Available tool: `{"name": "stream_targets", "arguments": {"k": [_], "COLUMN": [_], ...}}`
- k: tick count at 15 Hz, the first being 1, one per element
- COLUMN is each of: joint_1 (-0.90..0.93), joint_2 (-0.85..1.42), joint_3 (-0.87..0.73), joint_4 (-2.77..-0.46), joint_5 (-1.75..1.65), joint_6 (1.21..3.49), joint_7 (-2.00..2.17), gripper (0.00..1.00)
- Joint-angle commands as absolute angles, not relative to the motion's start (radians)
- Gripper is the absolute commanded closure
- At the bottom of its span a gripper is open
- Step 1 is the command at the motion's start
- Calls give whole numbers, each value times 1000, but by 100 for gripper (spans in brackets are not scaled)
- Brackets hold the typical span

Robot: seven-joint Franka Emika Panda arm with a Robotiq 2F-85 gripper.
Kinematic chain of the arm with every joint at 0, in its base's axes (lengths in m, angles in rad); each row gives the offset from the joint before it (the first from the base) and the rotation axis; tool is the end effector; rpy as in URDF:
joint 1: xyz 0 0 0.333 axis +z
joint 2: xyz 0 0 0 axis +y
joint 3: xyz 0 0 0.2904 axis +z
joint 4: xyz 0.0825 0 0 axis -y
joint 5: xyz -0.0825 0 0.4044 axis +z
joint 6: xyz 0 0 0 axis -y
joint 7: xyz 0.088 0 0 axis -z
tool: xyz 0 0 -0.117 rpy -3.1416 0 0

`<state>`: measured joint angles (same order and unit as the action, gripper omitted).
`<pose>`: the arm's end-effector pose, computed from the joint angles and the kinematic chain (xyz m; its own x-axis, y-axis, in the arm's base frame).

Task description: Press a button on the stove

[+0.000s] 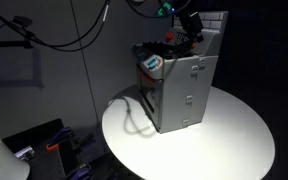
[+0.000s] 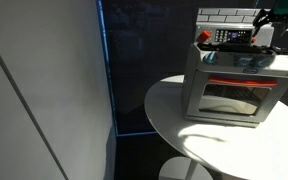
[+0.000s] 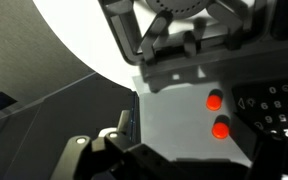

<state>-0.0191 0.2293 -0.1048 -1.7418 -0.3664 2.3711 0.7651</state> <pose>0.6724 -0.0858 0.4440 0.6873 -0.5367 0.4895 -0.6234 -0.7817 0.0183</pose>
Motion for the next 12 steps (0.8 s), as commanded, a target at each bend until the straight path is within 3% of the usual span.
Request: {"name": "stream_targets", "arguments": {"k": [1,12], "joint_1": [-1,3], "joint_2": [257,264], "joint_3": [-125,-133], "joint_4": [-1695,-1687], "joint_5": [-365,-364], "joint_6": [2365,2358], "joint_7": [784,799], "gripper": [0,0]}}
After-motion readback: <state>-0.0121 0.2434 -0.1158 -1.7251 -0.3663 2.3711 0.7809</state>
